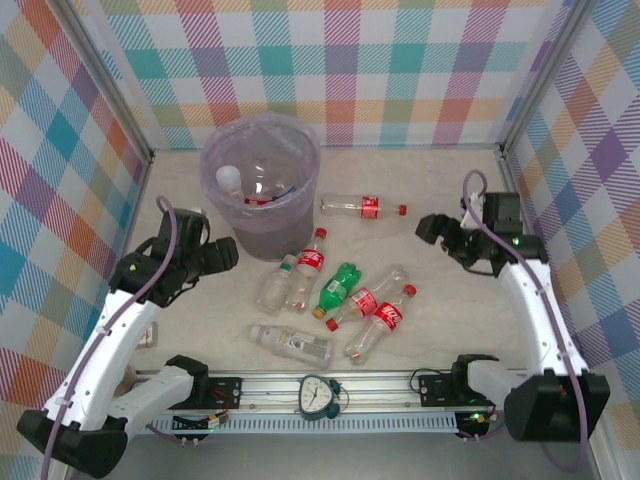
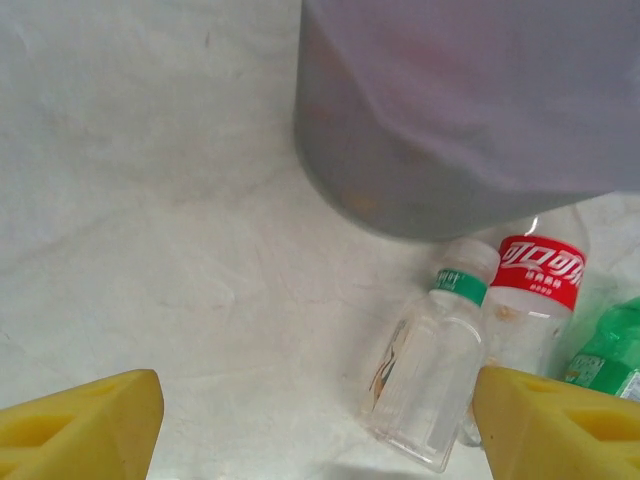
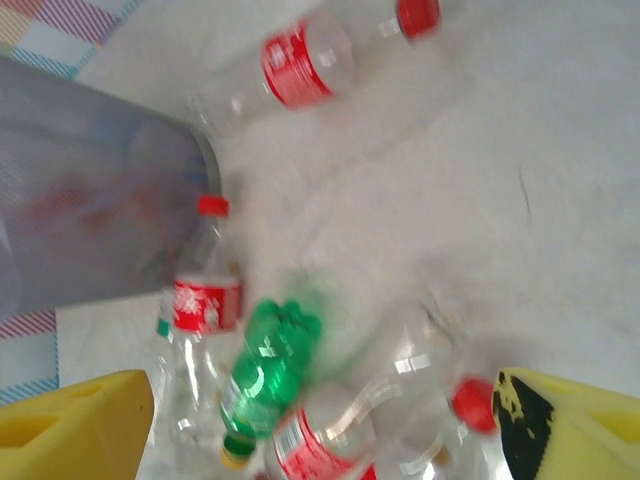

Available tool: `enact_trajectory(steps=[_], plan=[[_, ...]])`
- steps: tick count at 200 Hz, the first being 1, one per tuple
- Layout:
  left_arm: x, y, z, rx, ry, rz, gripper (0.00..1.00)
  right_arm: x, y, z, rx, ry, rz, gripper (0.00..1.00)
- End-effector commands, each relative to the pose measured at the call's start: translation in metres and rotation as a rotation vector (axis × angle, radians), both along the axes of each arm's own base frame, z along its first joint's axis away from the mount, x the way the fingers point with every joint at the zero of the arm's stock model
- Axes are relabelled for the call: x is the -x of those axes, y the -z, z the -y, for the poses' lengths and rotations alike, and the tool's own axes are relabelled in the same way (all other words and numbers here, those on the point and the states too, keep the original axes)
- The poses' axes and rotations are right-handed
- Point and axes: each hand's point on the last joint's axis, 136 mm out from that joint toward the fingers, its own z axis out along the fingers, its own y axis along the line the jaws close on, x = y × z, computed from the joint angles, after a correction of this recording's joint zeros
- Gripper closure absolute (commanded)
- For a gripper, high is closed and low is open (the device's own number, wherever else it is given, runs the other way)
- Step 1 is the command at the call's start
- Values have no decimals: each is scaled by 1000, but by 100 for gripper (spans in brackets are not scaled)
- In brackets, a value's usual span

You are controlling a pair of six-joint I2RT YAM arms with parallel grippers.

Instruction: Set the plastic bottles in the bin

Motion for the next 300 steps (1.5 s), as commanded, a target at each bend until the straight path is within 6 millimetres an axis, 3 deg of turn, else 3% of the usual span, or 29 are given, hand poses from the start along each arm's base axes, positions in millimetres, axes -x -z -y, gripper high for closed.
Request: enact_trajectory(steps=[1, 26, 79, 122, 217, 300], plan=[[-6, 8, 5, 99, -49, 67, 21, 45, 39, -4, -8, 11, -171, 11], [-6, 42, 16, 158, -42, 17, 21, 70, 72, -12, -38, 27, -262, 14], [16, 98, 38, 235, -58, -119, 21, 108, 114, -39, -77, -12, -406, 18], [26, 130, 51, 308, -87, -161, 20, 106, 127, -51, -128, -40, -409, 13], [24, 138, 61, 373, -136, -146, 19, 92, 153, -65, -89, -83, -426, 12], [12, 128, 65, 372, -131, -111, 19, 84, 160, -62, -30, -94, -426, 33]])
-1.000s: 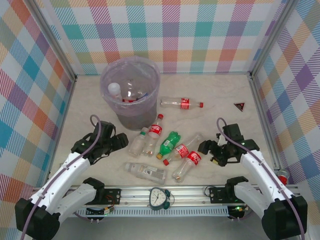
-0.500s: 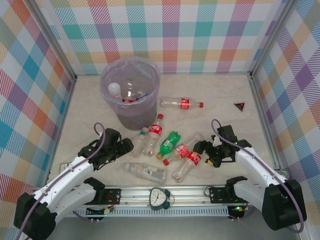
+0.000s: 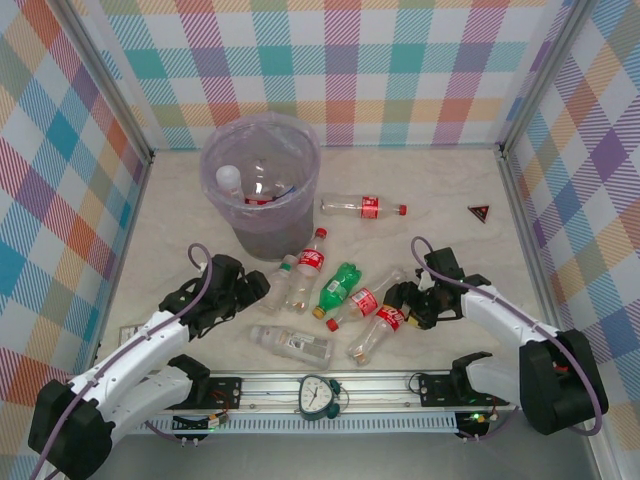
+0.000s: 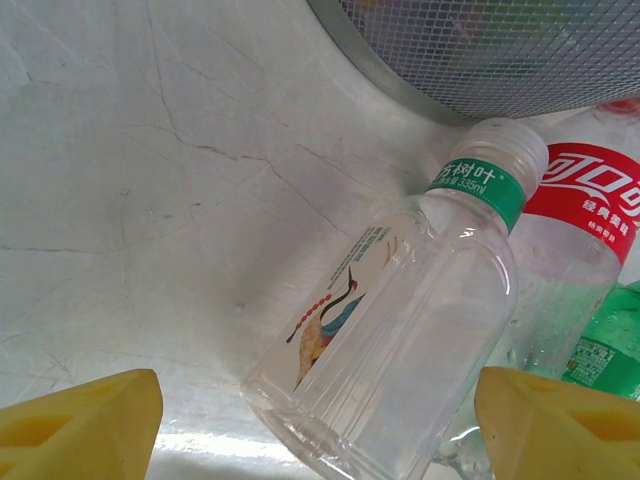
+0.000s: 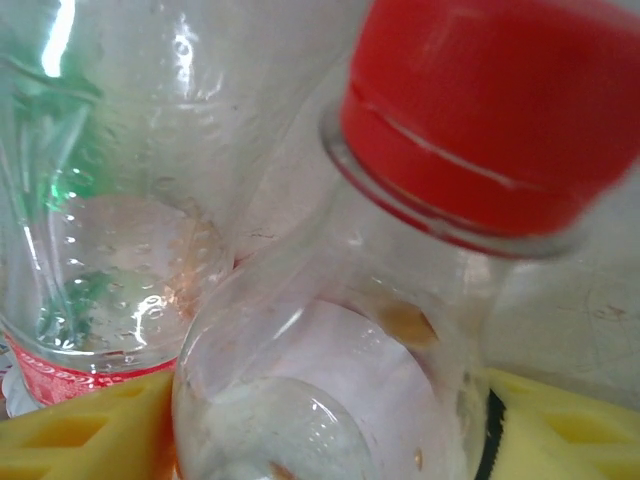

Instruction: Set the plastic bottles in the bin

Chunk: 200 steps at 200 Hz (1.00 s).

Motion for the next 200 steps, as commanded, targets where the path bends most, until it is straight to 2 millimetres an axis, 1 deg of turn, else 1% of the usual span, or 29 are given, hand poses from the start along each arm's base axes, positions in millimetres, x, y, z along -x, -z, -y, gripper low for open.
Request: enact_trajectory(steps=[1, 18, 43, 59, 73, 82, 92, 110, 118, 130, 141, 168, 193, 200], plan=[[-6, -10, 3, -1, 2, 34, 19, -4, -2, 3, 33, -15, 18, 33], [-6, -18, -1, -30, 5, 45, 18, -3, -11, 8, 71, -31, 35, 36], [-7, -40, -9, -76, 6, 79, 18, -3, -33, 18, 134, -66, 75, 38], [-6, -60, -14, -100, 14, 107, 18, -4, -52, 26, 181, -90, 120, 38], [-6, -82, -17, -117, 25, 150, 18, -9, -75, 33, 225, -105, 177, 40], [-6, -96, -16, -119, 40, 176, 18, -13, -89, 33, 233, -117, 216, 40], [-6, -110, -11, -111, 70, 204, 17, -19, -105, 31, 225, -130, 263, 40], [-7, -128, 8, -93, 156, 246, 16, -35, -125, 20, 187, -163, 347, 41], [-9, -130, 16, -99, 189, 254, 15, -43, -130, 15, 171, -178, 371, 41], [-9, -133, 34, -97, 265, 276, 15, -55, -138, 7, 143, -188, 393, 41], [-7, -137, 54, -77, 342, 298, 15, -67, -146, -3, 98, -188, 416, 41], [0, -155, 106, -25, 511, 386, 15, -87, -165, -34, -70, -190, 458, 41], [8, -164, 151, -16, 624, 430, 12, -95, -176, -56, -175, -206, 476, 40], [9, -163, 167, -4, 658, 432, 11, -96, -180, -61, -201, -213, 483, 40]])
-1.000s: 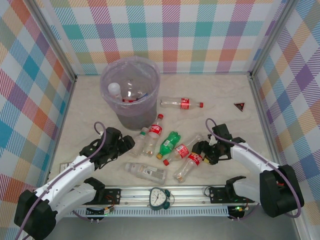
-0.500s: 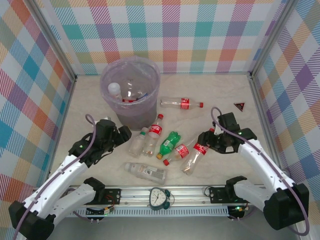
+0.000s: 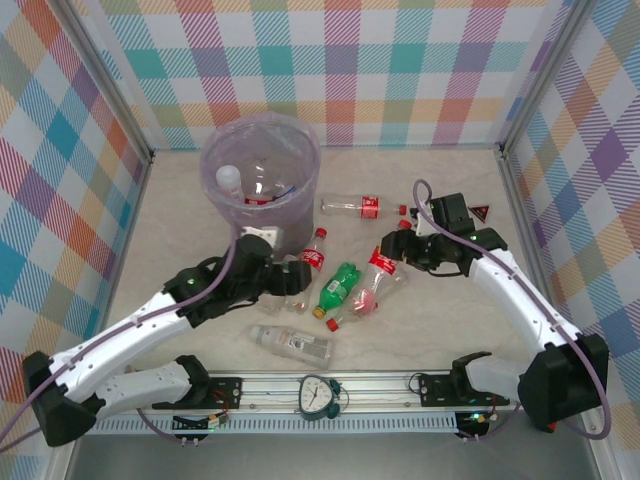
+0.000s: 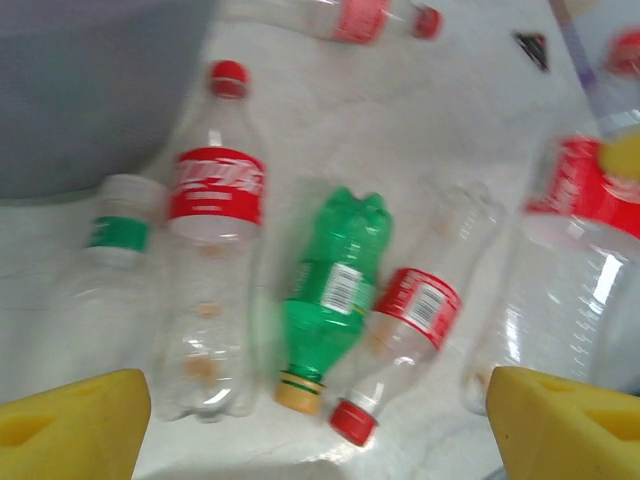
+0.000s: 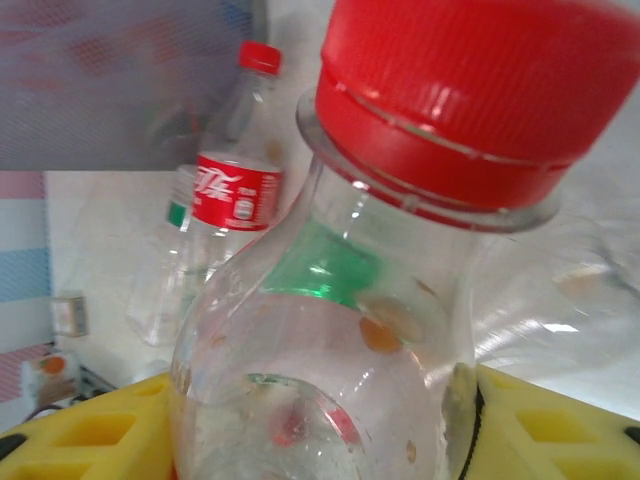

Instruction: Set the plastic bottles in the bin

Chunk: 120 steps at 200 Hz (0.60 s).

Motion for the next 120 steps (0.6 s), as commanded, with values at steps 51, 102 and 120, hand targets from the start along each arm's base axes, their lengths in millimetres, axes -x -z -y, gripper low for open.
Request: enact_trajectory(steps=[51, 102, 120], plan=[[3, -22, 132, 41, 303, 98, 3, -12, -51, -51, -215, -129, 95, 40], [-9, -3, 141, 0, 267, 83, 8, -6, -60, -57, -274, -152, 100, 40], [-14, -6, 140, -11, 247, 104, 19, -5, -61, -57, -276, -156, 99, 40]])
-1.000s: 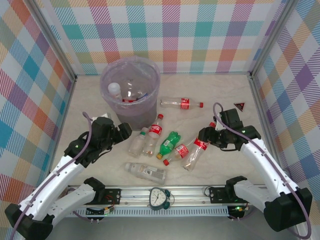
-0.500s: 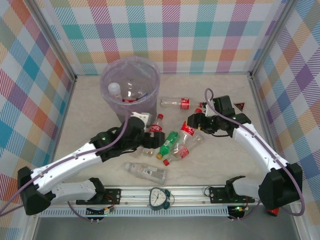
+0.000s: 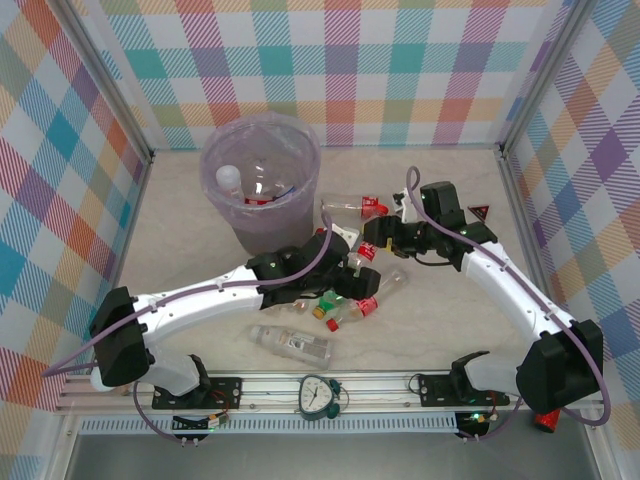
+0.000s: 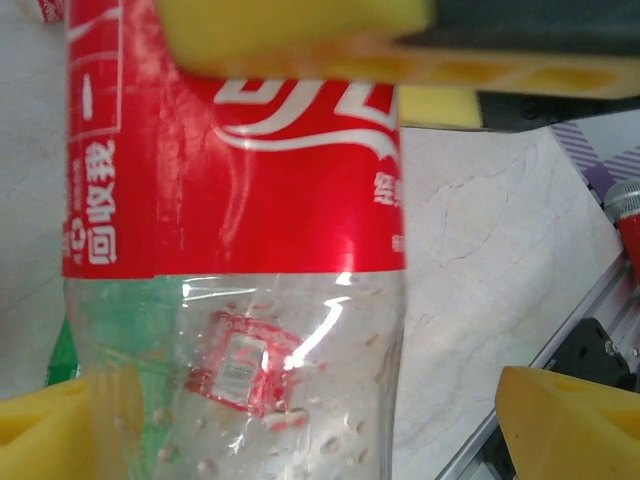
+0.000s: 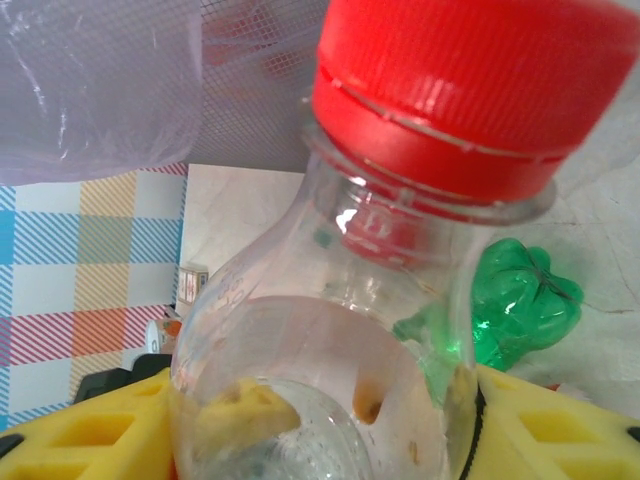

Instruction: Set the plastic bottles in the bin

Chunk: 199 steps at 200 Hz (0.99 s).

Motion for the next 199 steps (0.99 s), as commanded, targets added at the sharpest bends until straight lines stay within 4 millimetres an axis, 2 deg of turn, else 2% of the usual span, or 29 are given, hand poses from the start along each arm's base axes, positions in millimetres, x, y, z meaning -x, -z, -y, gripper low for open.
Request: enact_trajectory(steps=[1, 33, 58, 95, 119, 135, 154, 170, 199], plan=[[-10, -22, 8, 37, -17, 65, 20, 4, -20, -8, -64, -36, 40, 40], [-17, -25, 6, 17, -41, 81, 39, 4, -21, -9, -65, -44, 41, 39], [-20, -32, 2, 17, -56, 92, 50, 4, -25, -8, -51, -48, 58, 34], [-34, -54, -17, 14, -98, 136, 53, 0, -45, 1, 29, -50, 130, 1], [-45, -73, -35, -3, -112, 187, 53, -7, -68, 16, 101, 7, 192, 1], [-56, -94, -51, 6, -134, 219, 54, -8, -84, 27, 119, 42, 229, 1], [-70, -133, -73, 50, -171, 282, 54, -8, -88, 41, 143, 77, 244, 1], [-81, -172, -93, 88, -208, 352, 56, -5, -79, 46, 152, 86, 225, 1], [-110, -218, -144, 116, -355, 456, 56, 4, -52, 49, 170, 75, 152, 1]])
